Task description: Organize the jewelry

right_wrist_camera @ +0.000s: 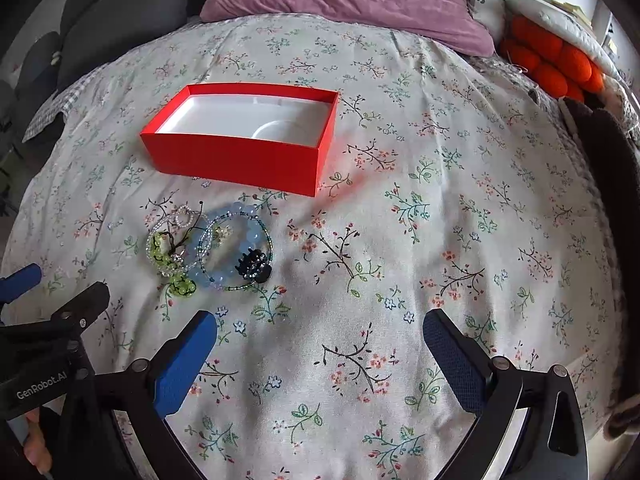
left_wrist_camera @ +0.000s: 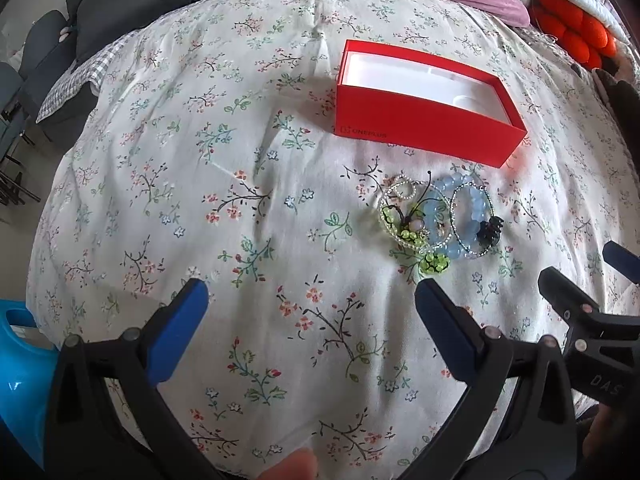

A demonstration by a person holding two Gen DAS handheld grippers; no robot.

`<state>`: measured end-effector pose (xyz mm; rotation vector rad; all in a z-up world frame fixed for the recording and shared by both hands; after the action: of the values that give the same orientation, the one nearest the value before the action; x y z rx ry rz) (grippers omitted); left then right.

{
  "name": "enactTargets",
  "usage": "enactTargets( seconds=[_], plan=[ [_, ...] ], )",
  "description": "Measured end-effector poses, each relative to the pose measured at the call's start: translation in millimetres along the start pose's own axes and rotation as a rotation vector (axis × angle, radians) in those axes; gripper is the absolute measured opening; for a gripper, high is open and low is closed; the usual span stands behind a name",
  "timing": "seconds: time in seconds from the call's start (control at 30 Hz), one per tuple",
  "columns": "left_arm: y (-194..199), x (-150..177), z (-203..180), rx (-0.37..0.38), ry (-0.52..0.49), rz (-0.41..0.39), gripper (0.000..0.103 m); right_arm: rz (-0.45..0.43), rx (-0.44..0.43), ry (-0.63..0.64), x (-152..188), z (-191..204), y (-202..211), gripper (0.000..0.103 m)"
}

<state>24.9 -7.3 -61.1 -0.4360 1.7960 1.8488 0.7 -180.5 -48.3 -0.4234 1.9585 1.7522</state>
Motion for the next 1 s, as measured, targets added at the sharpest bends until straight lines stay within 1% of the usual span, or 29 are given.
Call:
enactTargets(
  seconds=[1.0],
  plan=[
    [-0.4, 1.7, -3.6, 0.001, -0.006, 0.008, 0.103, 0.002, -0.003, 0.001, 1.0, 1.6, -1.3, 0.103]
  ],
)
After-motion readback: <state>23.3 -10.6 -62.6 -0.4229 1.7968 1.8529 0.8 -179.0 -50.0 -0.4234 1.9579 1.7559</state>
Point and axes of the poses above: each gripper's, at about its wrist camera, not at the fingertips, and y roughly against the way its jaws point, z to its left, x to its underside, the point moved 6 cm from there along -y, roughly the way its jaws point, and after that the axes turned 9 degrees about -z, right-handed, at the moved point
